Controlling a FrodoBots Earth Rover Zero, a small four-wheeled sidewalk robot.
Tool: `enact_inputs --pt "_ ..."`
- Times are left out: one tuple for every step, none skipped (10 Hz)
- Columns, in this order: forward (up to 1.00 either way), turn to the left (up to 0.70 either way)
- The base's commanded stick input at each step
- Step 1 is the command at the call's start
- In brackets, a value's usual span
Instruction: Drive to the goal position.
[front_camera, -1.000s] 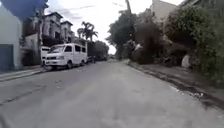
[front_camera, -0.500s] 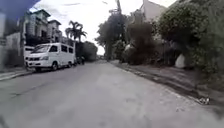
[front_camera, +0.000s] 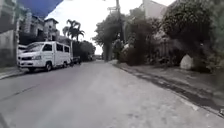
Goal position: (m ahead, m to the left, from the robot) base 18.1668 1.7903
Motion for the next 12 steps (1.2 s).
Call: enact_inputs --pt "0.85 0.0" --pt "0.85 0.0" --pt "0.85 0.0" --pt "0.85 0.0" --pt "0.85 0.0" --pt "0.85 0.0" --pt "0.85 0.0" --pt "0.96 0.0" --pt "1.0 0.0" --pt "1.0 0.0" --pt "1.0 0.0" --pt "1.0 0.0"
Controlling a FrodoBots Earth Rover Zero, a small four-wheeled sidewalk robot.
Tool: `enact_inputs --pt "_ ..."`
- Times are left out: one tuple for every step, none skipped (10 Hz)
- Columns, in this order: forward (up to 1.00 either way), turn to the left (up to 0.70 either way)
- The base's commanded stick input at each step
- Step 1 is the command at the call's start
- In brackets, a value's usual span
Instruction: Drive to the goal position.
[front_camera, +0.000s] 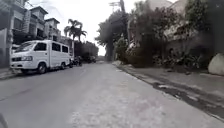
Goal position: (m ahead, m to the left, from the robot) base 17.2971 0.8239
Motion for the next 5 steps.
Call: enact_inputs --pt "1.0 0.0" --pt "1.0 0.0" --pt "1.0 0.0" --pt "1.0 0.0" --pt "1.0 0.0"
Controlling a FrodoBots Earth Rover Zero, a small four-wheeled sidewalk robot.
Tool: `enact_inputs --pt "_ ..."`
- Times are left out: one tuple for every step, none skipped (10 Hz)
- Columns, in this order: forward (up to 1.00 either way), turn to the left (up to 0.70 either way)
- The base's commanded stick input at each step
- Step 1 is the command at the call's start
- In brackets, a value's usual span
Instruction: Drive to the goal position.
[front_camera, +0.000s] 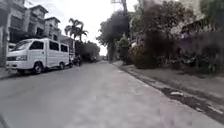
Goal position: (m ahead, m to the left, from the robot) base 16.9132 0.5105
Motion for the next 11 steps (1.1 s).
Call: enact_inputs --pt "1.0 0.0" --pt "1.0 0.0" --pt "1.0 0.0" --pt "1.0 0.0" --pt "1.0 0.0" --pt "1.0 0.0" --pt "1.0 0.0" --pt "1.0 0.0" --pt "1.0 0.0" --pt "1.0 0.0" --pt "1.0 0.0"
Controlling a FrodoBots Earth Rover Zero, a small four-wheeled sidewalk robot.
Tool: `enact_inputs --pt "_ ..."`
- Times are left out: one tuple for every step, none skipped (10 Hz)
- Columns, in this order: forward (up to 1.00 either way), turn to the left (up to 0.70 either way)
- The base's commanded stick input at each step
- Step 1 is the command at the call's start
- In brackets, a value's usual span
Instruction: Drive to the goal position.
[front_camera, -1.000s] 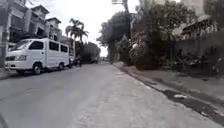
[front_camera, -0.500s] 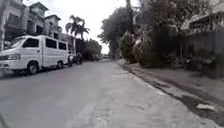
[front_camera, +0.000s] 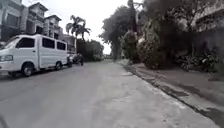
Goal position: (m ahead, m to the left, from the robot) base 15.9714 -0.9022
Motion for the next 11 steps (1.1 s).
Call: enact_inputs --pt "1.0 0.0" --pt "1.0 0.0" --pt "1.0 0.0" --pt "1.0 0.0" --pt "1.0 -0.06" --pt "1.0 -0.27" --pt "1.0 -0.4" --pt "1.0 -0.4" --pt "1.0 -0.4" --pt "1.0 -0.02" --pt "1.0 0.0"
